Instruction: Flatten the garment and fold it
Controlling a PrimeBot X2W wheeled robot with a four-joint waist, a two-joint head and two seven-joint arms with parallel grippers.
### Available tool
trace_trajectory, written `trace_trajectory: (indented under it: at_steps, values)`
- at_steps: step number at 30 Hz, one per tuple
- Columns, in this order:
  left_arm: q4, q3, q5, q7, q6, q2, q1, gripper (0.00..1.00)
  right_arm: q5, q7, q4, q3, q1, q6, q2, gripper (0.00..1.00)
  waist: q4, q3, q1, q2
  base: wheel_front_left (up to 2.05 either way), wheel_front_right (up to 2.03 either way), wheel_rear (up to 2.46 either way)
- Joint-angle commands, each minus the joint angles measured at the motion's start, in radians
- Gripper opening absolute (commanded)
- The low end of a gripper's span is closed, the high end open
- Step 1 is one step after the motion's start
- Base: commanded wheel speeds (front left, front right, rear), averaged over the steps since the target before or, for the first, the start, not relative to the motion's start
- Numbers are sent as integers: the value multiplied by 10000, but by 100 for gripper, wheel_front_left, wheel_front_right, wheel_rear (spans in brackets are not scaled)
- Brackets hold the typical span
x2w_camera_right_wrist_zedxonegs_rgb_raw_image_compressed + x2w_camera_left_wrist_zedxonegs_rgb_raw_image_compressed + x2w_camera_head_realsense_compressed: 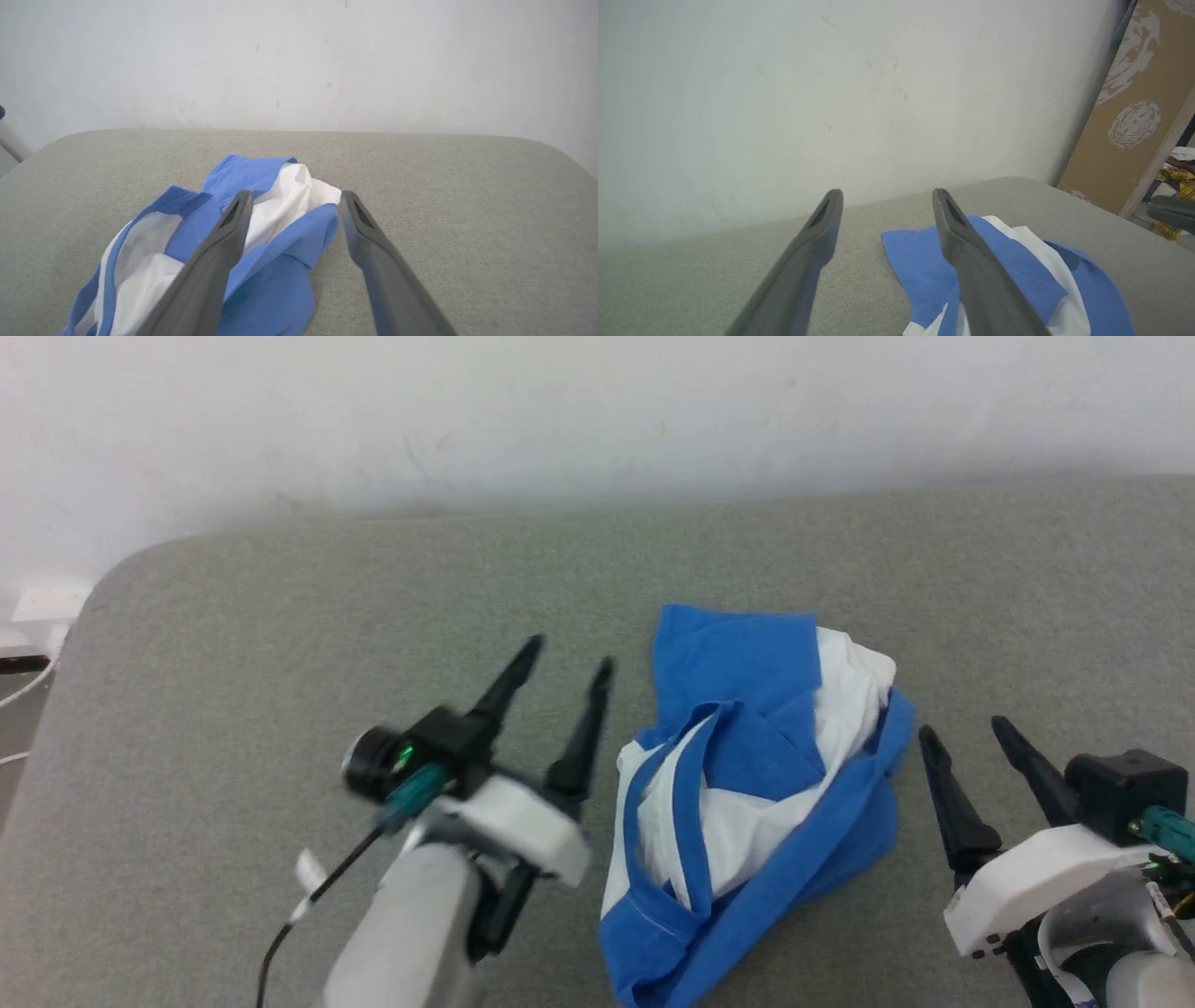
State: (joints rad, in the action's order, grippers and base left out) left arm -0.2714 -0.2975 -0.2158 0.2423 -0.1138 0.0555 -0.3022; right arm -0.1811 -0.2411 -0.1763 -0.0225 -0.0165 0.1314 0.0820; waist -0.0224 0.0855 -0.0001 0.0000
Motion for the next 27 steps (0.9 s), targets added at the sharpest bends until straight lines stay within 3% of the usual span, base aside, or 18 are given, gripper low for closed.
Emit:
trace_trajectory:
  at_steps: [1,6,12,17,22,26,27]
  values:
    - [-271,-606,79,-237,-83,-43,-700,100,169,346,136,-103,51,-7,-144,100,-311,227,1,0,0,0,0]
    - [-1320,-2531,-466,-1827,-154,-49,-2423,100,228,709,584,151,194,-7,-273,100,-852,563,1,0,0,0,0]
    - [-2547,-4262,-1344,-4894,-165,-51,-4216,100,94,855,923,472,383,-7,-307,100,-1387,906,1,0,0,0,0]
    - [-3404,-5477,-1354,-7458,-167,265,-5383,100,-51,906,1110,680,508,-7,-314,100,-1701,1054,1,0,0,0,0]
    - [-3735,-6150,-1484,-9163,-167,659,-6004,100,-203,963,1256,797,584,-7,-315,100,-1834,1167,1,0,0,0,0]
    - [-3803,-6327,-1687,-9862,-167,820,-6157,100,-267,977,1334,874,630,-7,-316,100,-1840,1217,1,0,0,0,0]
    - [-3776,-6356,-1801,-10042,-168,848,-6176,81,-283,982,1352,894,647,-7,-316,100,-1826,1233,1,0,0,0,0]
